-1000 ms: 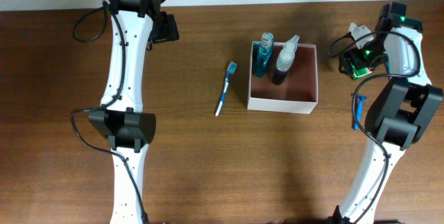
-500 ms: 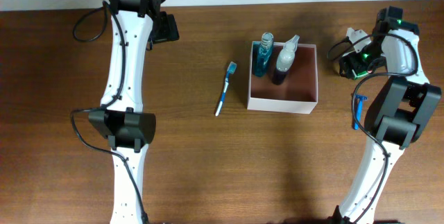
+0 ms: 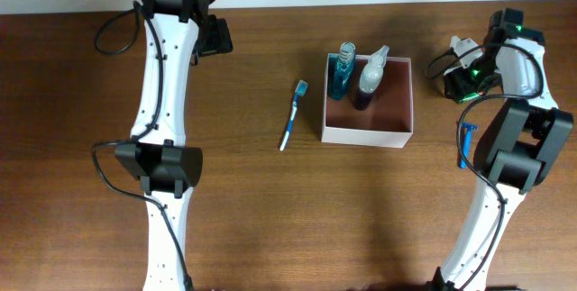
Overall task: Pack container
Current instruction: 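Lower the right gripper and grasp the green Dettol soap box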
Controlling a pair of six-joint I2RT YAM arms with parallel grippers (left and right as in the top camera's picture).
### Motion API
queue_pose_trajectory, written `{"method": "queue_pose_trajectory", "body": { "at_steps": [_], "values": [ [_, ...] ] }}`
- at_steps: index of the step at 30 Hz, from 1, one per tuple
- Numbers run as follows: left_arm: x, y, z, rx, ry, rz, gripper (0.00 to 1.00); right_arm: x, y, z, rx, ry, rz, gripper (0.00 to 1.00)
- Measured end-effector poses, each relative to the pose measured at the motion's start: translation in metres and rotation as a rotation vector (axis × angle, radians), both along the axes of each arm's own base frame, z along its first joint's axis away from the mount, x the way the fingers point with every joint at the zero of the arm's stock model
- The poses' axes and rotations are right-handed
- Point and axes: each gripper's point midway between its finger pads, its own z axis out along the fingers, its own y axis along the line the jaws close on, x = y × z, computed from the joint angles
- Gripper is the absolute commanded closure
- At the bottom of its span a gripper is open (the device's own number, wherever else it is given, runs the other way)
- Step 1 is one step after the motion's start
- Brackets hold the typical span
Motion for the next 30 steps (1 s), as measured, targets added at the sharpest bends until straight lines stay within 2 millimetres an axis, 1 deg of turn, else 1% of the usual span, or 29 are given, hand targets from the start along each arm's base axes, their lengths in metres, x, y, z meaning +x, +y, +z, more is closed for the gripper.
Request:
{"method": "queue_pose_trajectory", "body": {
  "at_steps": [13,15,21,27,30],
  "values": [
    [0.0,0.0,0.0,0.0,0.0,0.0,0.01,0.0035,-0.0034,0.0001,-0.017,-0.013,-0.004,0.34],
    [-0.0001,0.0,0.0,0.0,0.001,0.0,0.01,0.004,-0.0033,0.0,-0.016,-0.015,-0.008,0.37],
    [-0.0001,0.0,0.0,0.0,0.0,0.0,0.01,0.0006,-0.0023,-0.0059,-0.009,-0.003,-0.026,0.37],
    [-0.0001,0.0,0.0,0.0,0.0,0.0,0.01,0.0001,-0.0024,-0.0064,-0.009,-0.007,-0.028,0.37],
    [-0.0001,0.0,0.0,0.0,0.0,0.0,0.01,0.0004,-0.0022,-0.0064,-0.008,-0.009,-0.028,0.43]
  ]
}}
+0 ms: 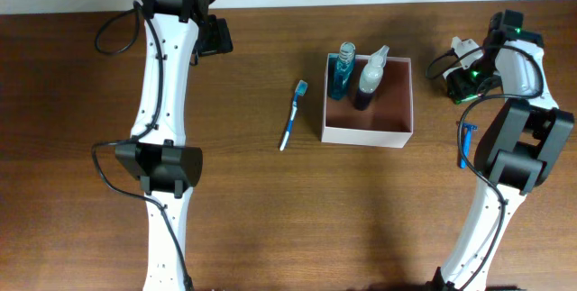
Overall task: Pack container
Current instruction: 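Lower the right gripper and grasp the green Dettol soap box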
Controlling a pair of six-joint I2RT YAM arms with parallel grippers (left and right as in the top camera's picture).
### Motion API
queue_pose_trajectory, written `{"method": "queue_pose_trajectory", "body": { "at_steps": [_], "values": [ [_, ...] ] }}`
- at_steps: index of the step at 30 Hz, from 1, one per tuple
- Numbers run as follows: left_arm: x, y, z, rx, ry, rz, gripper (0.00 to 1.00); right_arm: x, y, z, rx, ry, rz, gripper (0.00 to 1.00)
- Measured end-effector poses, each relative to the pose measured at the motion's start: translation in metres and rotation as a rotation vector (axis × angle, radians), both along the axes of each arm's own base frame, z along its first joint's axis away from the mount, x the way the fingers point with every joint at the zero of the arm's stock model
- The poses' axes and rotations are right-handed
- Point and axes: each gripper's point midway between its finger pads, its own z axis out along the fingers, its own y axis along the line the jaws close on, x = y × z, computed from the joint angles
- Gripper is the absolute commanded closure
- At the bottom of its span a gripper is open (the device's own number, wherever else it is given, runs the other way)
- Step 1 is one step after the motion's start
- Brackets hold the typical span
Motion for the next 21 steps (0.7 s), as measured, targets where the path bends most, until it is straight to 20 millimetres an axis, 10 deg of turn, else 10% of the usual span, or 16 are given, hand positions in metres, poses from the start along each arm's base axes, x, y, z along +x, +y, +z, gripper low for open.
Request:
{"method": "queue_pose_trajectory", "body": {
  "at_steps": [21],
  "values": [
    [0.0,0.0,0.0,0.0,0.0,0.0,0.01,0.013,-0.005,0.036,0.014,-0.034,-0.148,0.57]
  ]
}}
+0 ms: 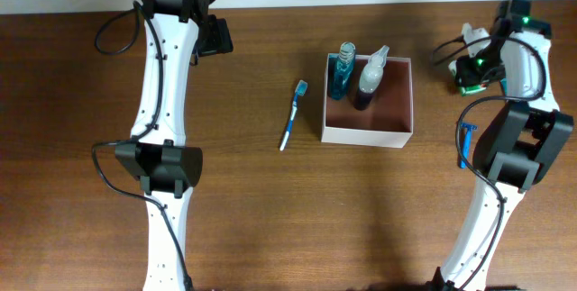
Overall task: Pack container
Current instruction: 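Lower the right gripper and grasp the green Dettol soap box, then lift the Dettol box and carry it over the pink box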
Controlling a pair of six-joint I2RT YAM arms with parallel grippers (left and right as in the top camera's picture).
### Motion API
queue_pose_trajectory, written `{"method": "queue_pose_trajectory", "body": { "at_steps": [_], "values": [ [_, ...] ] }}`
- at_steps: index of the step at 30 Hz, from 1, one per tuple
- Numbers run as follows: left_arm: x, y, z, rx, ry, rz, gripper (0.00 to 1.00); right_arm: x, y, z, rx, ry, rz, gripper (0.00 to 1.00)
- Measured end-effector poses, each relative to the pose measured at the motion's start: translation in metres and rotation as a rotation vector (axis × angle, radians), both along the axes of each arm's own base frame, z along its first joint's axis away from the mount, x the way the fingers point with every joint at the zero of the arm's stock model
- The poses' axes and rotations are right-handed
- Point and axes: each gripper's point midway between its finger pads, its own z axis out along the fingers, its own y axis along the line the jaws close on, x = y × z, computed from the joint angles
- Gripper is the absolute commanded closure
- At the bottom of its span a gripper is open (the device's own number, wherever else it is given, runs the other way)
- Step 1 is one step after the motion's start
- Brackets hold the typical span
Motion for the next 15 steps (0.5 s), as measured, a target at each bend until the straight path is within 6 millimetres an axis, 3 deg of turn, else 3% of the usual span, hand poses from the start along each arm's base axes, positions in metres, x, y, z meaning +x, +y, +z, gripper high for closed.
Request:
{"method": "queue_pose_trajectory", "body": {
  "at_steps": [5,12,15],
  "values": [
    [0.0,0.0,0.0,0.0,0.0,0.0,0.01,-0.007,0.002,0.038,0.008,0.013,-0.038,0.59],
    [0.0,0.0,0.0,0.0,0.0,0.0,0.01,-0.034,0.016,0.11,0.051,0.023,-0.165,0.59],
    [0.0,0.0,0.0,0.0,0.0,0.0,0.01,-0.029,0.027,0.133,0.071,-0.036,-0.191,0.59]
  ]
}}
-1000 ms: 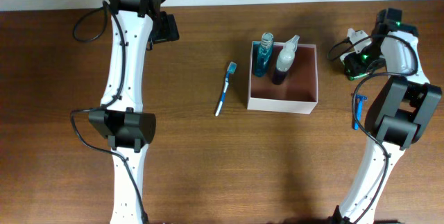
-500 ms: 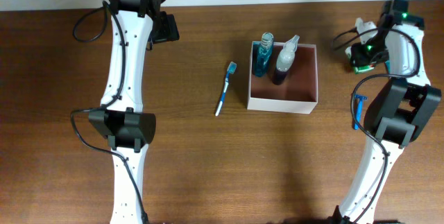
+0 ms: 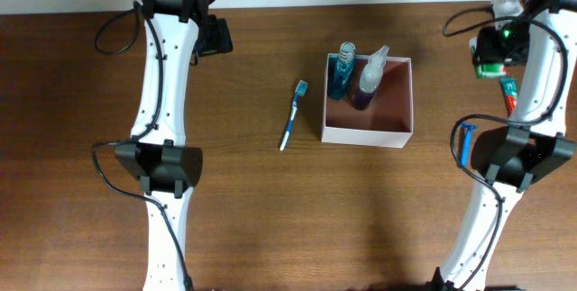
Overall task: Pack container
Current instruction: 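Lift the Dettol box and carry it over the pink box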
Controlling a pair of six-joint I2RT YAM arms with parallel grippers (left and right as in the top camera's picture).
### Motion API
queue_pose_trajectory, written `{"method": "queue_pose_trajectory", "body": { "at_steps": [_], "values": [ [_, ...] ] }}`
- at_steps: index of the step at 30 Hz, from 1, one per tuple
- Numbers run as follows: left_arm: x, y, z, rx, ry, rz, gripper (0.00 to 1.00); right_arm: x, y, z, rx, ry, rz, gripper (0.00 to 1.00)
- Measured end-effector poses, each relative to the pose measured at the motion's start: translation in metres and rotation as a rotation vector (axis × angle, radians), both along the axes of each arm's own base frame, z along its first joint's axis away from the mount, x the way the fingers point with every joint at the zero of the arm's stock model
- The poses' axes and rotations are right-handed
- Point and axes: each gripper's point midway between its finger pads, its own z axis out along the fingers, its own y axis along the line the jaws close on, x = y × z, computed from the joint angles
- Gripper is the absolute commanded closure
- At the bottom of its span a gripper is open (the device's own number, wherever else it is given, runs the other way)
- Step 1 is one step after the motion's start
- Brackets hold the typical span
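Note:
An open white box (image 3: 368, 134) stands mid-table with a blue bottle (image 3: 342, 73) and a clear spray bottle (image 3: 370, 77) upright along its far wall. A blue toothbrush (image 3: 290, 116) lies to the left of the box. A blue razor (image 3: 465, 143) lies to the right, beside the right arm's base. A small red and green tube (image 3: 508, 91) shows at the right edge. My right gripper (image 3: 491, 55) is at the far right corner, above the tube; its fingers do not show. My left gripper (image 3: 215, 35) hangs at the far left, its jaws unclear.
The table's far edge (image 3: 288, 8) runs just behind both grippers. The left arm (image 3: 160, 102) stretches along the left side of the table, and the right arm's base (image 3: 518, 160) sits close to the razor.
My right gripper has moved away from the table's right middle to the far right corner. The red and green tube now shows where the arm covered it. The left arm is unchanged.
My right gripper stayed low at the right of the box for the first two moments. Then it stood slightly further back, and now it is at the far right corner. The box, bottles, toothbrush and razor have kept their places.

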Motion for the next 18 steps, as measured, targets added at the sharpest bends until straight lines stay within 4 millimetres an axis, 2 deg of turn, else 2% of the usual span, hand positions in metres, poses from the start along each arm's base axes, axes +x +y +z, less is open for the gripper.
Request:
{"method": "queue_pose_trajectory", "body": {
  "at_steps": [4,12,18],
  "values": [
    [0.0,0.0,0.0,0.0,0.0,0.0,0.01,0.007,0.026,0.007,0.032,-0.024,0.003,0.59],
    [0.0,0.0,0.0,0.0,0.0,0.0,0.01,0.018,0.1,0.01,0.085,-0.025,0.046,0.62],
    [0.0,0.0,0.0,0.0,0.0,0.0,0.01,0.019,0.116,0.011,0.109,-0.024,0.014,0.62]
  ]
}}
